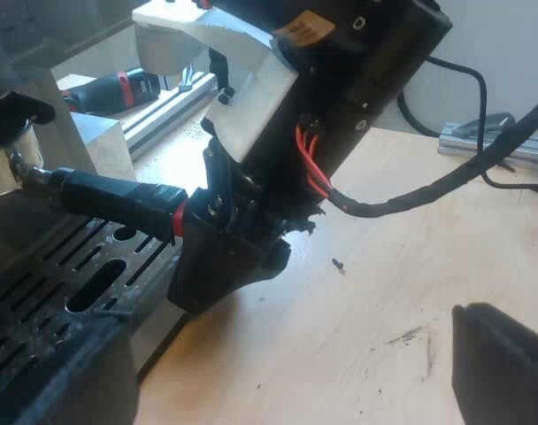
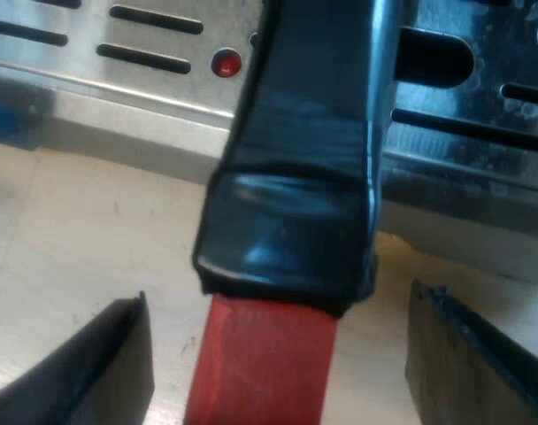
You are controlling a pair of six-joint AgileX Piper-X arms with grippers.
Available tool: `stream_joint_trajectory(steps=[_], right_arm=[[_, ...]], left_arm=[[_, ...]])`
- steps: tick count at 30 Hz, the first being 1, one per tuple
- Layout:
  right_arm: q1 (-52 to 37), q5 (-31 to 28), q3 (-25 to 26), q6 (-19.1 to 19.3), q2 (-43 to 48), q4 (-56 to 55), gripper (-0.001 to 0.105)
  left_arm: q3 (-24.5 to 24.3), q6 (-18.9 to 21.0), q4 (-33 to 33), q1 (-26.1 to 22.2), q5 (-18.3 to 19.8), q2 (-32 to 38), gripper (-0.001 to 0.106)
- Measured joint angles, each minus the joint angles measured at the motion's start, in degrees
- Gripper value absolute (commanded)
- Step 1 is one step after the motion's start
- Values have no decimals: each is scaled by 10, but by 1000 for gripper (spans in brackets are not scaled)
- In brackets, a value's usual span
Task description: Grind coffee beans and then tamp
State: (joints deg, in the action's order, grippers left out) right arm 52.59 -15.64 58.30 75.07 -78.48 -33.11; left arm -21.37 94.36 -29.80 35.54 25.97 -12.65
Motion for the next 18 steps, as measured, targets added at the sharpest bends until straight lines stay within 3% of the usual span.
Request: stream_joint_trajectory(steps=[12,15,16,18], right_arm=[[0,0,0,15,0,20,60],[0,0,0,15,0,20,47],[0,0,0,15,0,20,33],[0,0,0,16,0,20,17]], left_arm=[[0,0,0,0,0,0,74],[0,0,0,0,0,0,74],[0,0,0,0,0,0,74],[0,0,0,0,0,0,74]])
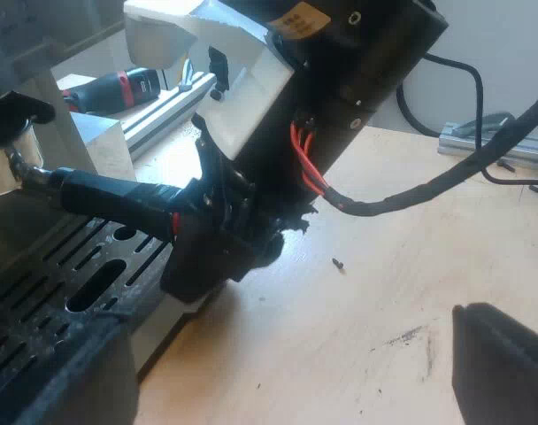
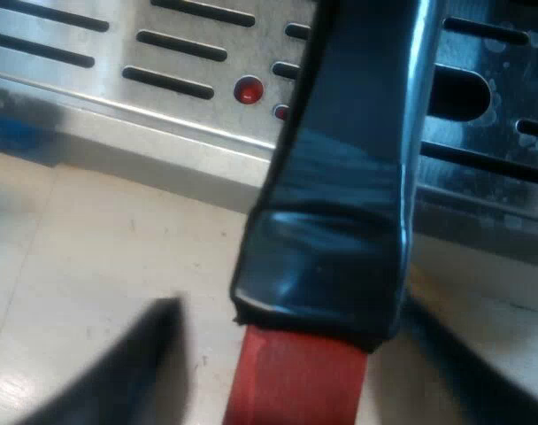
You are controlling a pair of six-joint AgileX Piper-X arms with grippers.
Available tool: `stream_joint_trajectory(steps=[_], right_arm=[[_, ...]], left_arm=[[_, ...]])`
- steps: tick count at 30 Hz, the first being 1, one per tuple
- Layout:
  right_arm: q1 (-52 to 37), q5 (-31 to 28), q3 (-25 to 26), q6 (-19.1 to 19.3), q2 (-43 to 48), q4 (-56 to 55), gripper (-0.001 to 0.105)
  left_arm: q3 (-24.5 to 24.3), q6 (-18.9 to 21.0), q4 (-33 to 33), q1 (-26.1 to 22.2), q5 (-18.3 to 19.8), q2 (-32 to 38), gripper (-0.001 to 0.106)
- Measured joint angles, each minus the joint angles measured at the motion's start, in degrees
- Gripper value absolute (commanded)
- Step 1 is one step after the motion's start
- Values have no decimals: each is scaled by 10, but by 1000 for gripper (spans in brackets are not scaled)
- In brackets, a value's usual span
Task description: Grind coffee beans and then tamp
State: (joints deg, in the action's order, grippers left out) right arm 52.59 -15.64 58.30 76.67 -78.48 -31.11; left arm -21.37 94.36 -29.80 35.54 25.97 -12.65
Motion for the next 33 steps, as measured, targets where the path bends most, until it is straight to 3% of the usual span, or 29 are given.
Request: stream_joint_trajectory(steps=[1,3,18,33], right_arm=[[0,0,0,0,0,0,7],[-1,-11,0,-12,0,-13,0],[-6,0,-4,-30,36,-37,0],[0,24,-4,-17,118,-144,0]], left_arm=[[0,0,0,0,0,0,74],[0,0,0,0,0,0,74],[0,0,-1,0,0,0,74],[0,0,-1,0,0,0,74]])
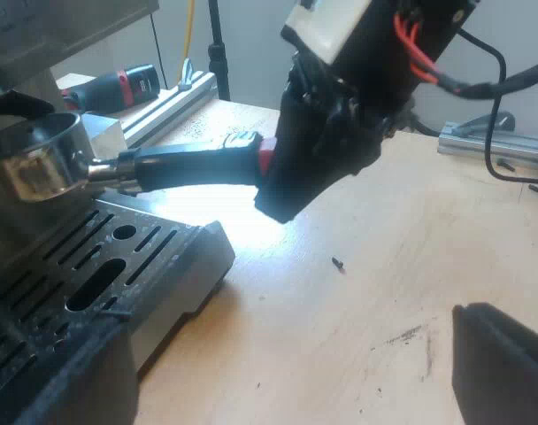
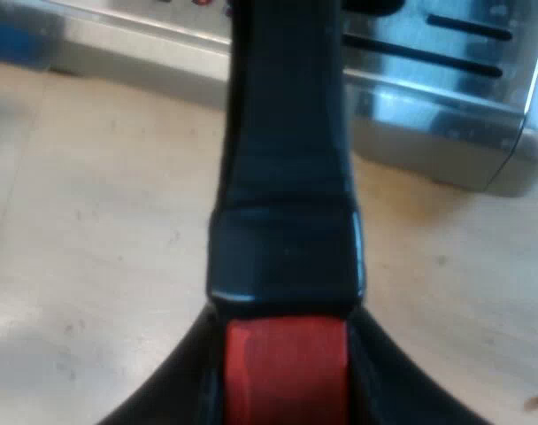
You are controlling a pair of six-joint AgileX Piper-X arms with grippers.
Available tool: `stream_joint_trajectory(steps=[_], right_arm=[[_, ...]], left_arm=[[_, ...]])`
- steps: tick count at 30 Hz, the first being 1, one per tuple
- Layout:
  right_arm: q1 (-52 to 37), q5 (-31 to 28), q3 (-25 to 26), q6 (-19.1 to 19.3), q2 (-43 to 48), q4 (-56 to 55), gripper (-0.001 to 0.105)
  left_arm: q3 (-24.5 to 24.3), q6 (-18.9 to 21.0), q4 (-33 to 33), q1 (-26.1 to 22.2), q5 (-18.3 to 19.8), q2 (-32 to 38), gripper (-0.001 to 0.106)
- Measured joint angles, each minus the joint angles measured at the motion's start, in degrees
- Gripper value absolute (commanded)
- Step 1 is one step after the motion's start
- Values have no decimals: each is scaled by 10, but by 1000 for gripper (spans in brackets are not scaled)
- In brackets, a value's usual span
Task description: Grind coffee beans and then tamp
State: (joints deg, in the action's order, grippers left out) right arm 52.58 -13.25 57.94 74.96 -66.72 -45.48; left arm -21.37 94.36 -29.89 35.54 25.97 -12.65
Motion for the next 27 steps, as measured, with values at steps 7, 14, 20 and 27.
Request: stream_joint_trajectory(steps=[7,14,20,27], right_arm=[[3,0,0,0,35,-45,0],[42,-13,-2,0,70,-93,0],[123,-15,-14,43,87,-100,0],[139,-11,-89,100,93,3,0]], left_arm=[[0,0,0,0,0,0,74],[0,0,0,0,0,0,74],[0,0,-11,0,-1,0,74],[0,0,-65,0,-4,0,74]])
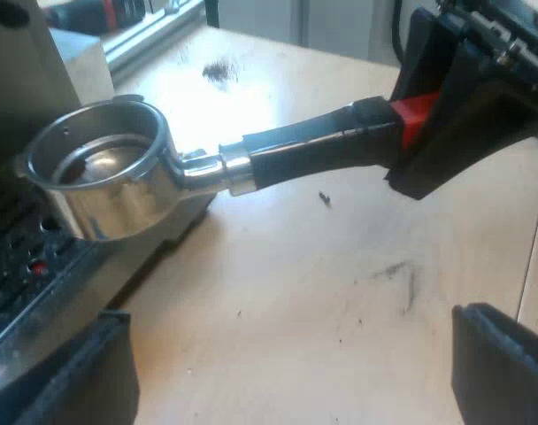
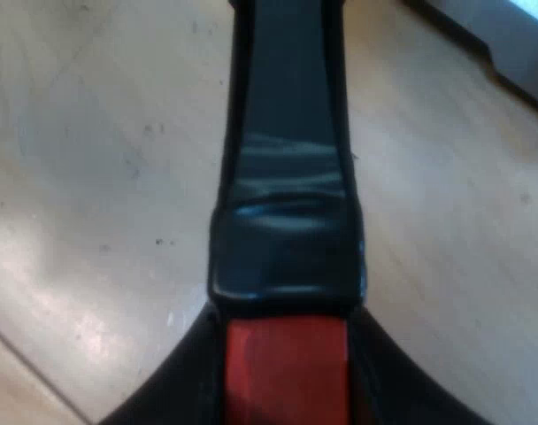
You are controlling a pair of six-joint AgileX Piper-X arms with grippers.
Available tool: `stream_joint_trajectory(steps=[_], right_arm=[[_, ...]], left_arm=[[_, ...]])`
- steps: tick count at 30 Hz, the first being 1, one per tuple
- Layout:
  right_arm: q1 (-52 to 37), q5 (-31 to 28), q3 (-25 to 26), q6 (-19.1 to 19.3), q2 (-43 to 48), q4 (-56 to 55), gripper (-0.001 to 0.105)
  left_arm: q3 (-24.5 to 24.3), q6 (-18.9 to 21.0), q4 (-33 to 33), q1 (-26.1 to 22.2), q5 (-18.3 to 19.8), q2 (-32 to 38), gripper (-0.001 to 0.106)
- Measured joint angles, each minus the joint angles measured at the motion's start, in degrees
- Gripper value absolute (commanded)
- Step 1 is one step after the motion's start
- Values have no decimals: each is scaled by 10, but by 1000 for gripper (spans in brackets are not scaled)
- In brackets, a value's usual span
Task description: Grind coffee beans and then tamp
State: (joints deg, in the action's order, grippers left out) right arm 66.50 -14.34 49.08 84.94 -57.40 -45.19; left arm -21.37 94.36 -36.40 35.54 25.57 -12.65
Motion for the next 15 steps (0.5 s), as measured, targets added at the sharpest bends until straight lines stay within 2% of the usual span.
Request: stream_joint_trajectory(steps=[8,9,10,15], right_arm=[[0,0,-74,7,0,74,0],[0,0,-82,9,0,77,0],[0,0,-119,24,0,106,0],[0,0,-157,27,0,139,0]], left_arm=[[0,0,-2,0,-3,-5,74],[0,0,-3,0,-4,-13,74],[0,0,-3,0,-4,-39,74],[0,0,-3,0,-4,-92,74]])
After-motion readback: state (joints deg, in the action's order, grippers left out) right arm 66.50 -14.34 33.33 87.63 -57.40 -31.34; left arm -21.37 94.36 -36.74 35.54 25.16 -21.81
